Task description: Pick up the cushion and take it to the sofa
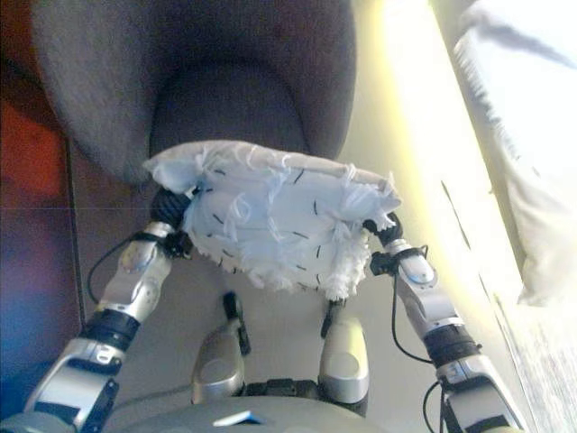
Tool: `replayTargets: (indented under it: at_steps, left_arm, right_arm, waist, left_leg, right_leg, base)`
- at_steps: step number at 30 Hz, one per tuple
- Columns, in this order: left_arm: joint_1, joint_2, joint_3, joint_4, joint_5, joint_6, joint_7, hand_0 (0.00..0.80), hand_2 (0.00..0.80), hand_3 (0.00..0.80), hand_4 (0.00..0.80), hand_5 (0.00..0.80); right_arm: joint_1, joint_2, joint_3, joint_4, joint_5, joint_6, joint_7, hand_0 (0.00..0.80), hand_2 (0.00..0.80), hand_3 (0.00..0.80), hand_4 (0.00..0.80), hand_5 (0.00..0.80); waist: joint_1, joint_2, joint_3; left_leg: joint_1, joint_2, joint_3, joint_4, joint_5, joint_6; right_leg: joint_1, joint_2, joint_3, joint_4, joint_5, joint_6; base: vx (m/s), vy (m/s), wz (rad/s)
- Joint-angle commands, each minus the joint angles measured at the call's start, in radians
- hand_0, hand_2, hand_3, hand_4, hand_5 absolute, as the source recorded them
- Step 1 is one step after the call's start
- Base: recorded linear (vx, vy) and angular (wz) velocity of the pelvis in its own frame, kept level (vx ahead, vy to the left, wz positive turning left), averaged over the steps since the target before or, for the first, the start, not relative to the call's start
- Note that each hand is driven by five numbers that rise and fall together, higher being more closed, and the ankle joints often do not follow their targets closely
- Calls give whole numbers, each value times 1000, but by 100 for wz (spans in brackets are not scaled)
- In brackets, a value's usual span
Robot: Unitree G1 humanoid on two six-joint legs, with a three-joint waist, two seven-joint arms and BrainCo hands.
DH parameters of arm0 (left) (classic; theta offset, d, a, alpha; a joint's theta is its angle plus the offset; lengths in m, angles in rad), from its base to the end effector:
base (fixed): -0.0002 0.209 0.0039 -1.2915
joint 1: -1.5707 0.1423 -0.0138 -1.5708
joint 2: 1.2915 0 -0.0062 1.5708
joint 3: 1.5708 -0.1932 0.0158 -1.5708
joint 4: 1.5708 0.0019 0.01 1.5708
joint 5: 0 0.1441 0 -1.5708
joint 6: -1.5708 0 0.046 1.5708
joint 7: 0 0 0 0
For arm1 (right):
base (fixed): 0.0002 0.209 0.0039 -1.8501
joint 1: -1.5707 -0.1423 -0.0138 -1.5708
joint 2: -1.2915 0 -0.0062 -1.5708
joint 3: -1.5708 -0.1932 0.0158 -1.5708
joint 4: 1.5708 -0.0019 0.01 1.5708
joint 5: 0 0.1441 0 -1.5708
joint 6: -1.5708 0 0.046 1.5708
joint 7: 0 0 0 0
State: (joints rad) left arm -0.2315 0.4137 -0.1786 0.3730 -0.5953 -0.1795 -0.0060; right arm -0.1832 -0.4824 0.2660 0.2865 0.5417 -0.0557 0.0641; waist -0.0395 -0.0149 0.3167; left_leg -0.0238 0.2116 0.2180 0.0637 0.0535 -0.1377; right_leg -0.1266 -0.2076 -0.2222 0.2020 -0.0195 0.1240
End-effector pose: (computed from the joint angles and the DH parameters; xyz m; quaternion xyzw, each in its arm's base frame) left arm 0.2521 0.2136 0.0324 -0.0688 0.0071 -0.0236 0.9973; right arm 0.2400 -0.2104 0.0276 0.0057 0.0731 0.1024 0.9920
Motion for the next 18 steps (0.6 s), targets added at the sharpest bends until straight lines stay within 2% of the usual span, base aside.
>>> replayTargets:
  at_steps: [1, 3, 5, 8, 16, 18]
  left_arm:
    - [16, -34, 24, -71, -43, -14, -62, 800, 800, 800, 800, 800]
    - [35, -35, 36, -78, -44, 10, -46, 800, 800, 800, 800, 800]
    - [36, -32, 44, -75, -69, 33, -44, 800, 800, 800, 800, 800]
    - [22, -37, 44, -32, -72, 42, -26, 800, 800, 800, 800, 800]
    - [-38, 0, 21, 3, -30, 52, -27, 800, 800, 800, 800, 800]
    - [-56, 3, 22, 15, -41, 62, -30, 800, 800, 800, 800, 800]
  right_arm:
    - [13, 67, 24, -117, 74, -3, -1, 800, 800, 800, 800, 800]
    - [19, 88, 19, -127, 122, 10, -47, 800, 800, 800, 800, 800]
    - [20, 109, 20, -127, 116, 11, -96, 800, 800, 800, 800, 800]
    - [8, 137, 40, -92, 51, 9, -150, 800, 800, 800, 800, 800]
    - [-45, 160, 47, -25, 68, 33, -151, 800, 800, 800, 800, 800]
    - [-59, 167, 37, -4, 80, 41, -124, 800, 800, 800, 800, 800]
  waist:
    - [-6, -29, -198]
    - [-2, -22, -222]
    - [2, -19, -241]
    - [-5, -18, -268]
    - [7, -23, -296]
    - [10, -23, -298]
  left_leg:
    - [-2, -50, -4, 48, -51, 44]
    - [38, -93, -31, -21, -48, 62]
    - [58, -112, -42, -59, -46, 71]
    - [103, -131, -13, -71, -68, 88]
    - [127, -185, 12, -36, -119, 124]
    - [130, -198, 18, -33, -128, 135]
  right_leg:
    - [97, 43, 50, -102, 7, -11]
    - [121, 53, 68, -125, 10, -5]
    - [128, 55, 72, -136, 17, 2]
    - [160, 53, 76, -158, 23, 7]
    - [192, -2, 53, -185, 70, 41]
    - [184, -35, 47, -133, 93, 47]
  base:
    - [188, 23, -8]
    - [157, 77, -7]
    - [93, 94, -20]
    - [86, 135, -27]
    - [43, 173, -6]
    - [20, 211, 0]
